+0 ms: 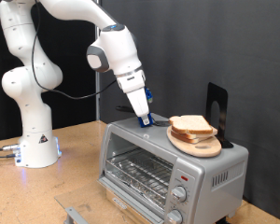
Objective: Make a piece of toast with the oven
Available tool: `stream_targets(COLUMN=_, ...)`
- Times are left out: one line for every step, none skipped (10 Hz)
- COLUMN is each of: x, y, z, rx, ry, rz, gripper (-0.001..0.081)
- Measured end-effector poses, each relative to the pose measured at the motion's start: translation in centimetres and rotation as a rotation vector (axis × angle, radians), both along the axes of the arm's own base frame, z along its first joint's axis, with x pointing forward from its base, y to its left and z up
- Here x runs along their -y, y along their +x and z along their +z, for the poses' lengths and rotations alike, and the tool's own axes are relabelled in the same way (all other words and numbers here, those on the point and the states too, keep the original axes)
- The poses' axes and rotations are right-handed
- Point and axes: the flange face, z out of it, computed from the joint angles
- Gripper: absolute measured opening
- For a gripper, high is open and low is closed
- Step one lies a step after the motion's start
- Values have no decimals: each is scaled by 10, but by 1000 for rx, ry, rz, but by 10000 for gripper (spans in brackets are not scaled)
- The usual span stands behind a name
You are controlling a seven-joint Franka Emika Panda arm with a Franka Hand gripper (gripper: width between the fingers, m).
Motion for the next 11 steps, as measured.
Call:
stream_targets(x=0, y=0, z=0, rx=0, ry=0, rz=0, gripper=569)
stream_targets(x=0, y=0, z=0, rx=-1, ry=0, rz=0, gripper=569)
stream_targets(x=0, y=0, z=0, rx=-1, ry=0, rz=-1, gripper=434)
stream_targets(x=0, y=0, z=0, rx=-1, ry=0, rz=-2, gripper=434)
stream_targets(x=0, y=0, z=0, rx=-2, ry=0, rz=-3, gripper=434)
stream_targets(x=0, y=0, z=0, rx=-2, ry=0, rz=-3, gripper=434)
stream_targets(x=0, y=0, z=0, rx=-2, ry=0, rz=-3, gripper=434)
stream_targets(x=0, y=0, z=0, rx=-2, ry=0, rz=-3, gripper=434)
stream_targets(x=0, y=1, z=2, rx=-1, ry=12, rz=-10, gripper=434)
stream_targets(x=0, y=2, z=8, rx=7, ry=35, rz=-17, gripper=434)
stream_targets(x=2, y=2, z=18, rx=22, ry=58, rz=-21, gripper=434)
